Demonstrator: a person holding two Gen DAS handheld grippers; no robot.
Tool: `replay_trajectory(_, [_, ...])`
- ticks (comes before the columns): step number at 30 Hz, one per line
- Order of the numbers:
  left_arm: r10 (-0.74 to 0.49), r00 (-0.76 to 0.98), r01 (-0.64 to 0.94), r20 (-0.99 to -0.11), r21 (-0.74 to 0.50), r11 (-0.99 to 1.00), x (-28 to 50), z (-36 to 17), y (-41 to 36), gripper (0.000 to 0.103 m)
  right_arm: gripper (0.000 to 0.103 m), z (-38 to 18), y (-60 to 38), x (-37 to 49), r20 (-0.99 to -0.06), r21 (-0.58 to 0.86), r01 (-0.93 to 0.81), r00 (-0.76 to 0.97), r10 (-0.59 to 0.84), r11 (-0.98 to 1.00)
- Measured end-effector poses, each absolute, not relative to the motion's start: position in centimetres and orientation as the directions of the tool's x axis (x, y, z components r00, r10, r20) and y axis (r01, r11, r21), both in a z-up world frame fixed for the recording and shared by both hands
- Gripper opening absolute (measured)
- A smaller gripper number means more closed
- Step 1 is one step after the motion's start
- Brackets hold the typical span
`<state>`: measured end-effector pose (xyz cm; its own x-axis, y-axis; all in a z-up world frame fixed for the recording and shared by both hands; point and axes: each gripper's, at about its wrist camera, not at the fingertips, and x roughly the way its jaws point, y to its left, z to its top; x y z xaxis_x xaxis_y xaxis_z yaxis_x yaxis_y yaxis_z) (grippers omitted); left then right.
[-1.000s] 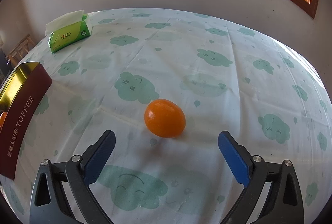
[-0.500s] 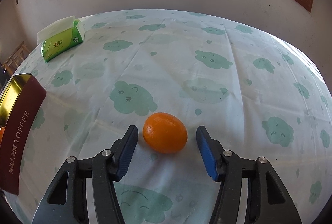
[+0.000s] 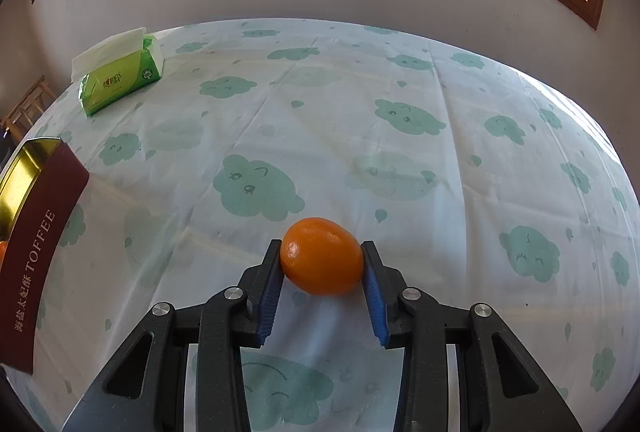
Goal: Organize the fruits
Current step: 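Carry the tangerine with the right gripper over the tin tray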
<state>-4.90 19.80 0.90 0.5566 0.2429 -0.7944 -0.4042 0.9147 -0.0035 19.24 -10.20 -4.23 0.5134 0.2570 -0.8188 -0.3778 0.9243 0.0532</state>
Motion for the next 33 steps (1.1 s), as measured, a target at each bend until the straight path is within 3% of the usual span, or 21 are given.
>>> replay_trajectory(18, [0.243,0.556,-0.449,-0.795,-0.041,0.893,-6.7,1.5,21.0,0.090,0.039,1.9,-4.6,12.4,-0.749,0.111,-0.562,0.494,0.440,0.819])
replay_trajectory(33, [0.281,0.531,-0.514,-0.799,-0.040,0.857,-9.0,1.5,23.6,0.090,0.039,3.7,7.4,4.4,-0.732,0.153,-0.786,0.317,0.603,0.599])
